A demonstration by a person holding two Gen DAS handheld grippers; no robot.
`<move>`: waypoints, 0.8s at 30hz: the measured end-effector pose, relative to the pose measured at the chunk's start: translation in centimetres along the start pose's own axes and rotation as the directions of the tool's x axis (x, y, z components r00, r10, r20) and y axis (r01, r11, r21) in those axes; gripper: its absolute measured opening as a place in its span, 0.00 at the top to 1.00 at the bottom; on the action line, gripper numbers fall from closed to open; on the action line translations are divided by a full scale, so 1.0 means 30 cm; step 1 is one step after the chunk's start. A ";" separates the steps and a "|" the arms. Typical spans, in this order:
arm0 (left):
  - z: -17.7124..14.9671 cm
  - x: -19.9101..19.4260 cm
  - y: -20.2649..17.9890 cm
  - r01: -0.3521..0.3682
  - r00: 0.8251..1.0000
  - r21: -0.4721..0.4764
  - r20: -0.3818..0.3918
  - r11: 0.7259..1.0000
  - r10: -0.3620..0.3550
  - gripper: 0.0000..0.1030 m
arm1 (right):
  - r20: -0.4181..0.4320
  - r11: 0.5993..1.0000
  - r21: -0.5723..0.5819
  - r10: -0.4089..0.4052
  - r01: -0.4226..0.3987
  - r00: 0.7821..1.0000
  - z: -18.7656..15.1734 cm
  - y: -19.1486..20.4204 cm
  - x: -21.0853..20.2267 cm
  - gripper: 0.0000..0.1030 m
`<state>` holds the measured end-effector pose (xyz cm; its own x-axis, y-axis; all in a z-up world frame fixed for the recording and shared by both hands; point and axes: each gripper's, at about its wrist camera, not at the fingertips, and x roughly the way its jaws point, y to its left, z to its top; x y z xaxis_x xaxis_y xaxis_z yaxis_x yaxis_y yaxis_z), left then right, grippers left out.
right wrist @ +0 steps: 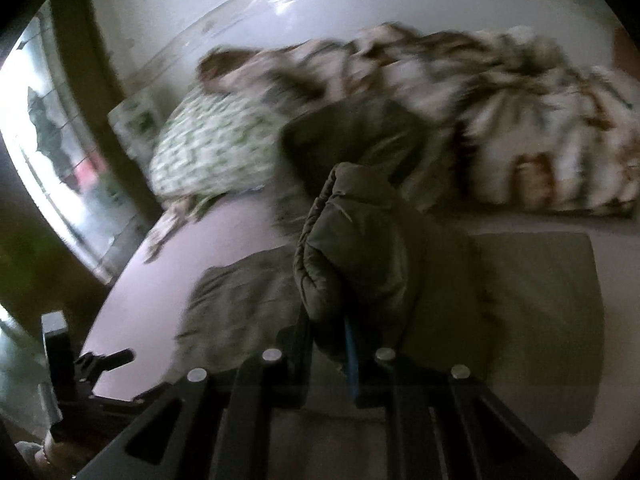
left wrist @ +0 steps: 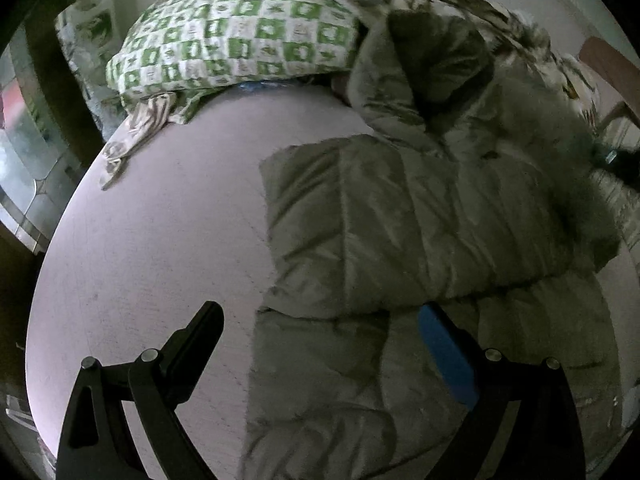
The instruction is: Fold large clothes
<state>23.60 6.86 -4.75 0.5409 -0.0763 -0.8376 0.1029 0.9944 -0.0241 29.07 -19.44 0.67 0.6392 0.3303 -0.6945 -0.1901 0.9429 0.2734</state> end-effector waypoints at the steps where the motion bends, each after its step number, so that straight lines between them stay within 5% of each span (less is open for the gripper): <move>1: 0.005 -0.001 0.020 -0.003 1.000 -0.010 0.005 1.000 0.003 0.05 | -0.011 1.000 0.001 0.019 -0.019 1.000 -0.014 0.035 0.036 0.85; 9: -0.003 0.009 0.155 -0.021 1.000 -0.095 -0.002 0.995 0.021 0.05 | -0.151 0.990 0.097 0.118 -0.104 0.981 -0.217 0.183 0.385 0.84; 13: -0.012 0.019 0.178 -0.029 1.000 -0.108 -0.013 0.994 0.027 0.05 | -0.120 0.981 0.154 0.137 -0.118 0.983 -0.269 0.150 0.415 0.78; 15: -0.010 0.019 0.182 -0.028 1.000 -0.121 -0.015 0.992 0.026 0.05 | -0.108 0.976 0.168 0.162 -0.142 0.981 -0.265 0.146 0.394 0.62; 16: -0.007 0.018 0.182 -0.023 1.000 -0.129 -0.016 0.991 0.022 0.05 | -0.104 0.971 0.171 0.185 -0.165 0.977 -0.259 0.148 0.376 0.22; 17: -0.004 0.014 0.180 -0.016 1.000 -0.140 -0.015 0.990 0.014 0.05 | -0.097 0.968 0.169 0.206 -0.188 0.974 -0.251 0.153 0.353 0.00; 24: 0.037 -0.001 0.108 0.052 0.999 -0.173 -0.008 0.984 -0.054 0.05 | -0.105 0.984 0.112 0.150 -0.139 0.983 -0.245 0.119 0.170 0.00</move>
<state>24.85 10.00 -4.20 0.5277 -0.1293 -0.8395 -0.0149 0.9868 -0.1613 26.17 -14.08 -6.78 0.5218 0.4708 -0.7114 -0.1925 0.8774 0.4395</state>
